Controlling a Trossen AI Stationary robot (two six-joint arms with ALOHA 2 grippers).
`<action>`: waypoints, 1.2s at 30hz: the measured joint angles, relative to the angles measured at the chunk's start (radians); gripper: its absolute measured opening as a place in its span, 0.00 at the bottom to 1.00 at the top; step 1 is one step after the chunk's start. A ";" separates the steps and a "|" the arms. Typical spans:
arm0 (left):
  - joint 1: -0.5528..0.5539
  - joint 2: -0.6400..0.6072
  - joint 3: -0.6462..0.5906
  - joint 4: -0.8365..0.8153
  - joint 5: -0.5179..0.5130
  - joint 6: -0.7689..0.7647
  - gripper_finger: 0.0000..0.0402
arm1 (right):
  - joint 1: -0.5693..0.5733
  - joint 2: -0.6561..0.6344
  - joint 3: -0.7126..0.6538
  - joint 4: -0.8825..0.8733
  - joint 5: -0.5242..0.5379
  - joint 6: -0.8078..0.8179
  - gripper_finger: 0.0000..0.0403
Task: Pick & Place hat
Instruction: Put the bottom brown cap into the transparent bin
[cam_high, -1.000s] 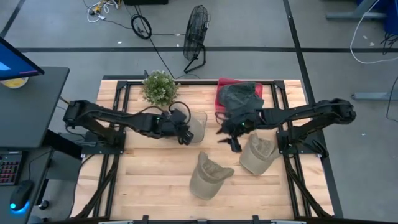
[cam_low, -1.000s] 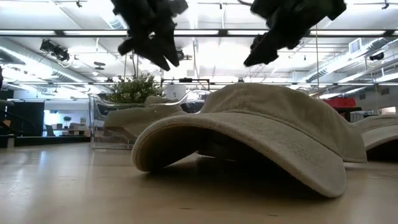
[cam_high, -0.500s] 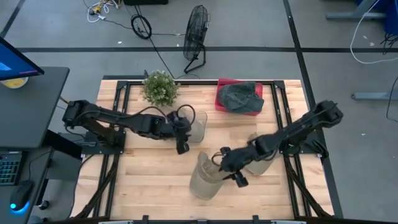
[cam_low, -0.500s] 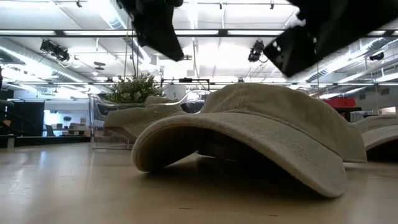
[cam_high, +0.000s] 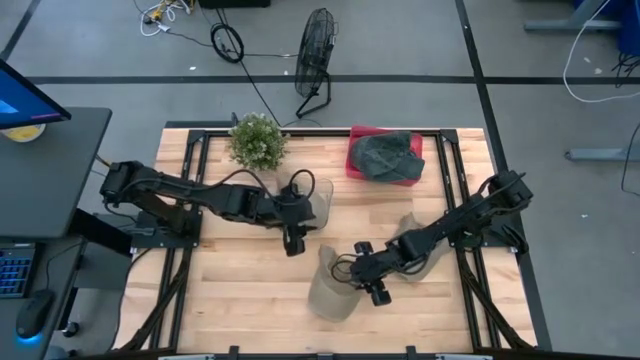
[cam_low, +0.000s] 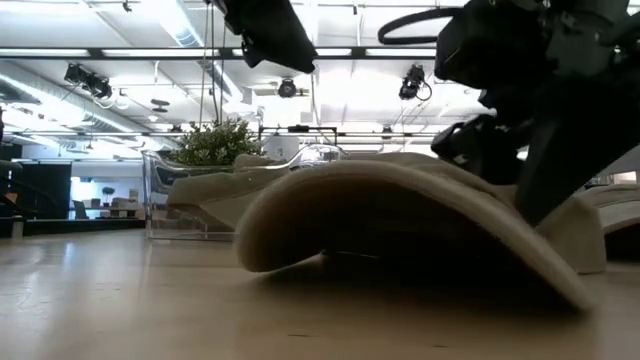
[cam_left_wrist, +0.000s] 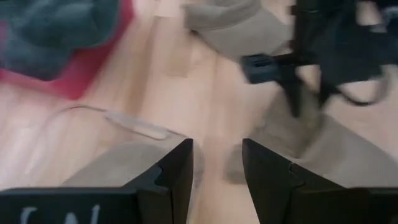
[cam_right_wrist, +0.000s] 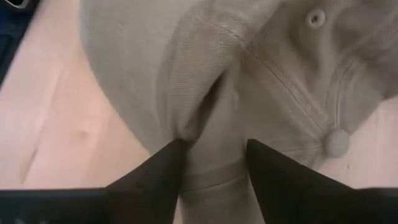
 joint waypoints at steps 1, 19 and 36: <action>0.000 0.000 0.000 0.005 0.036 0.004 0.35 | 0.000 0.000 0.000 -0.010 0.000 -0.004 0.41; -0.097 0.196 0.000 0.268 0.299 0.243 0.35 | -0.024 -0.145 0.000 -0.085 -0.042 -0.276 0.02; -0.089 0.306 0.000 0.312 0.299 0.187 0.57 | -0.079 -0.154 0.000 -0.122 0.065 -0.685 0.01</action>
